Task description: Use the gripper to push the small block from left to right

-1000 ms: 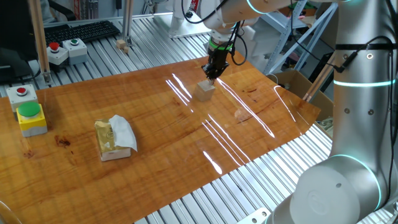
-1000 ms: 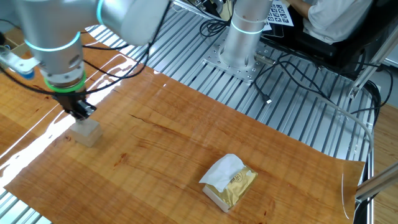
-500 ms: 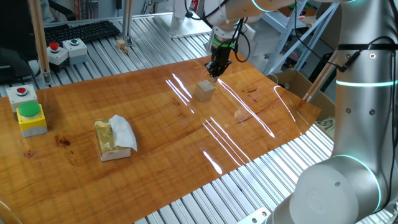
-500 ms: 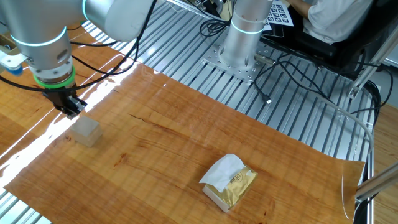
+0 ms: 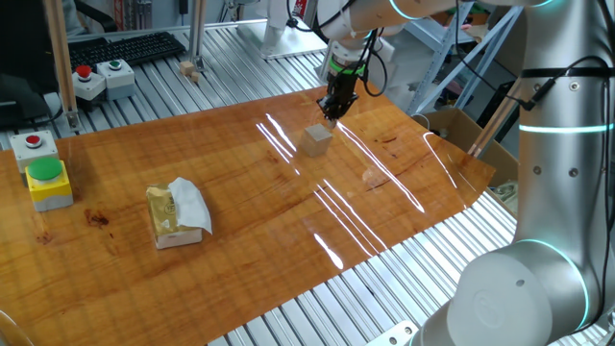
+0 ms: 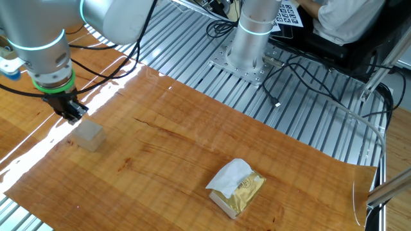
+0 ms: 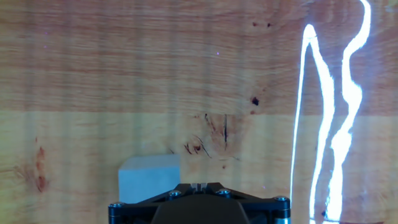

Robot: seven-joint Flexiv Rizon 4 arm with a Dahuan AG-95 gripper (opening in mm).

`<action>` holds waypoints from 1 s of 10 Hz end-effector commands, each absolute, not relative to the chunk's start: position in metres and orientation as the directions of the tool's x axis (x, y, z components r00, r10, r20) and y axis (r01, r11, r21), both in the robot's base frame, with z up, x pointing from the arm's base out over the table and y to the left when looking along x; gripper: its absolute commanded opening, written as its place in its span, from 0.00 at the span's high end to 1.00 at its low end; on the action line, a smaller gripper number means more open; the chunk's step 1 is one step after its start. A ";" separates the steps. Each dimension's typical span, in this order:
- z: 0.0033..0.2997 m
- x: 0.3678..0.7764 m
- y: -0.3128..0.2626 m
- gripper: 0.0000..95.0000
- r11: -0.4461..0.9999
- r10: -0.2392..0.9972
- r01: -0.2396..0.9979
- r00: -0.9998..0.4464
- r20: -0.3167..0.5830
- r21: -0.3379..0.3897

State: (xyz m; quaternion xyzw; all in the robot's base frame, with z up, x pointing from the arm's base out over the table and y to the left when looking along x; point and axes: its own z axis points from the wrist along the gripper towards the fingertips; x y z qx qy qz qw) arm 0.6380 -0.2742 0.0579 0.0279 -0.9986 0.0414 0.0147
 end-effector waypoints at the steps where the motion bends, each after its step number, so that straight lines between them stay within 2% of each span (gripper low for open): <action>1: 0.055 0.638 -0.274 1.00 0.995 -0.054 -0.057 -0.998 0.031 -0.082; 10: 0.029 0.637 -0.269 1.00 0.998 -0.039 -0.040 -0.999 0.021 -0.058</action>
